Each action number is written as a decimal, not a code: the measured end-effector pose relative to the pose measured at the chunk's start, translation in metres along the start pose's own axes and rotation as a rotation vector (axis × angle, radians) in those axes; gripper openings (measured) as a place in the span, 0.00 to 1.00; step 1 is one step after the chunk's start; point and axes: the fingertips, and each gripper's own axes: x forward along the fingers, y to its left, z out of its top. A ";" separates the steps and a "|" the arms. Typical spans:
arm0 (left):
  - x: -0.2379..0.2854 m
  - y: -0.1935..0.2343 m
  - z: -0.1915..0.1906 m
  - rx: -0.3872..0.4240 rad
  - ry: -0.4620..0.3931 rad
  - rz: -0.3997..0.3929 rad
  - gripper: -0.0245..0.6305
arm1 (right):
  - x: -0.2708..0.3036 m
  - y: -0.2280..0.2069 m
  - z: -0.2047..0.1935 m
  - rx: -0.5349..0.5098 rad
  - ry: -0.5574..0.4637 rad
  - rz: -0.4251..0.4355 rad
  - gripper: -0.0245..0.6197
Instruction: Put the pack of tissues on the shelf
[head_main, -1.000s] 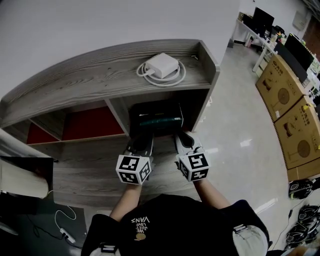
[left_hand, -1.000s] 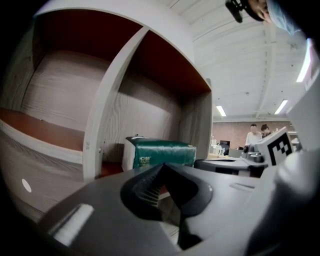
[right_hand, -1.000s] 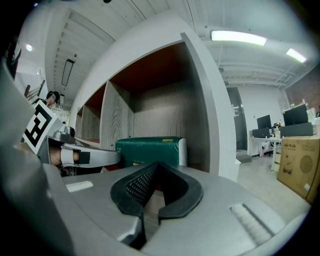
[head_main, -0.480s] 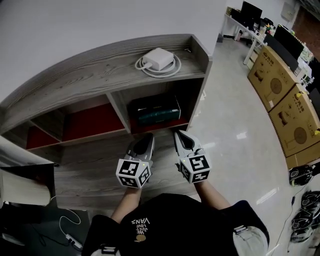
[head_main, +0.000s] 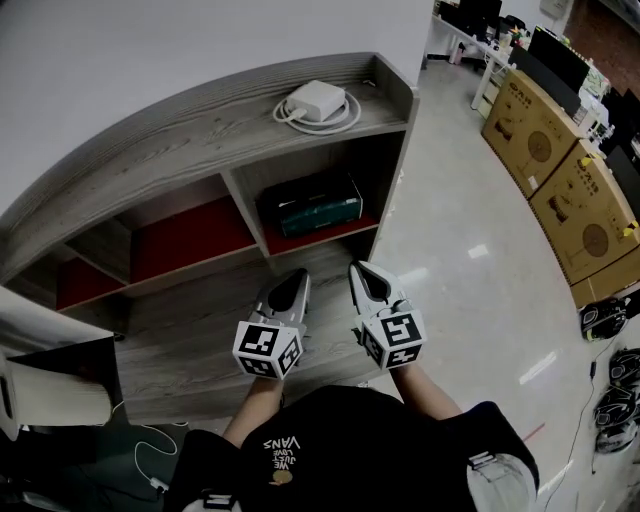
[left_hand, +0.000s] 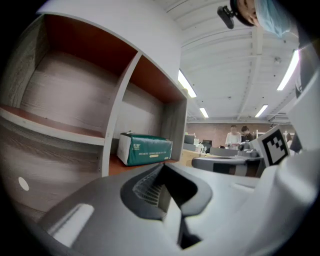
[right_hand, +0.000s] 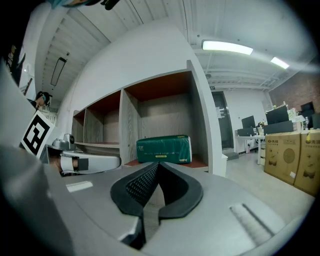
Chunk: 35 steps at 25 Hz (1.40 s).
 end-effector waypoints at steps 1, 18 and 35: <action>-0.003 -0.001 -0.001 -0.001 0.002 -0.008 0.12 | -0.003 0.002 -0.001 0.002 -0.002 -0.009 0.04; -0.056 -0.010 -0.032 0.004 0.053 -0.100 0.12 | -0.054 0.039 -0.023 0.013 0.015 -0.139 0.04; -0.109 -0.007 -0.065 -0.002 0.117 -0.146 0.12 | -0.093 0.082 -0.062 0.046 0.064 -0.222 0.04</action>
